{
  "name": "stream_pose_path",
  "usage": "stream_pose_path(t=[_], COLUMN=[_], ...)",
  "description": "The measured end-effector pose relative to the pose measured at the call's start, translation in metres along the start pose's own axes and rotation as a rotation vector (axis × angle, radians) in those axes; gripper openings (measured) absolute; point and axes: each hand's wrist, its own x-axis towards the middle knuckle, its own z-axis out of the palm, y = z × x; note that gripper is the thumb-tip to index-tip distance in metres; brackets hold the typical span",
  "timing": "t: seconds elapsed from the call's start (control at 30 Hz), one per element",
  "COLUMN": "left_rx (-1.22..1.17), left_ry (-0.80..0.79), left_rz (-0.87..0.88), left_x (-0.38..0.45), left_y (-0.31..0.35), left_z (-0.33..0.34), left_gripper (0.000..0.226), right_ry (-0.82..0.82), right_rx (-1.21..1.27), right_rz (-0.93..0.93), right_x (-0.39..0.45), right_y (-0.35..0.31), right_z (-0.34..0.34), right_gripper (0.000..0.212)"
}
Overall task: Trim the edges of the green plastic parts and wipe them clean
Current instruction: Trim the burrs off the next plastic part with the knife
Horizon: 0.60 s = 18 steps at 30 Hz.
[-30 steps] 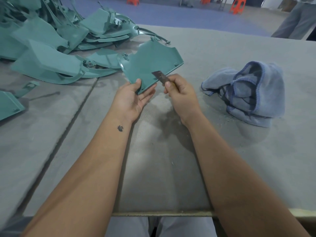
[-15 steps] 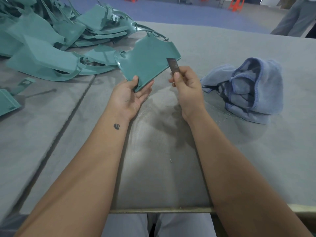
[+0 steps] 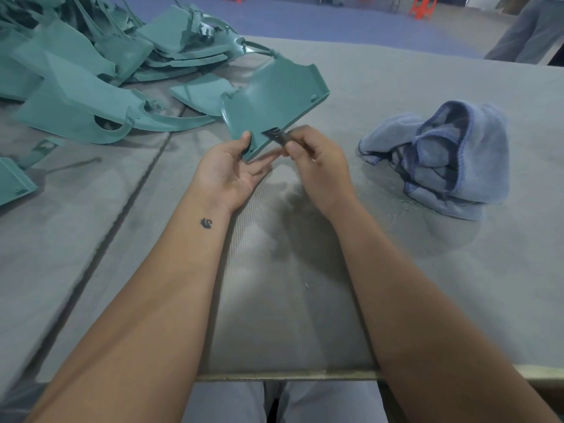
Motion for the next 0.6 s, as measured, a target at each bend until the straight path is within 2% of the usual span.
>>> stream_pose_path(t=[0.07, 0.2, 0.37, 0.47, 0.53, 0.6], left_rx=[0.003, -0.010, -0.018, -0.005, 0.007, -0.005], left_ry=[-0.004, 0.013, 0.030, 0.012, 0.009, 0.017], left_rz=[-0.010, -0.018, -0.013, -0.017, -0.014, -0.010], left_x=[0.000, 0.003, 0.004, 0.004, 0.003, 0.002], left_y=[-0.001, -0.002, -0.001, -0.001, -0.001, -0.002], left_z=[0.000, -0.002, -0.007, -0.006, -0.006, -0.006], left_gripper=[0.021, 0.020, 0.020, 0.021, 0.021, 0.020], right_ry=[0.042, 0.263, 0.120, -0.024, -0.011, 0.110], right_rx=[0.026, 0.144, 0.054, -0.145, -0.116, 0.013], right_rz=[-0.010, -0.037, 0.046, 0.021, -0.007, -0.013], right_x=[-0.001, -0.001, -0.004, -0.003, -0.003, -0.003], right_y=[-0.004, -0.008, -0.001, 0.002, 0.000, -0.005], right_z=[0.001, -0.008, -0.005, -0.002, 0.001, 0.000], right_gripper=[0.021, 0.027, 0.024, 0.014, 0.014, 0.022])
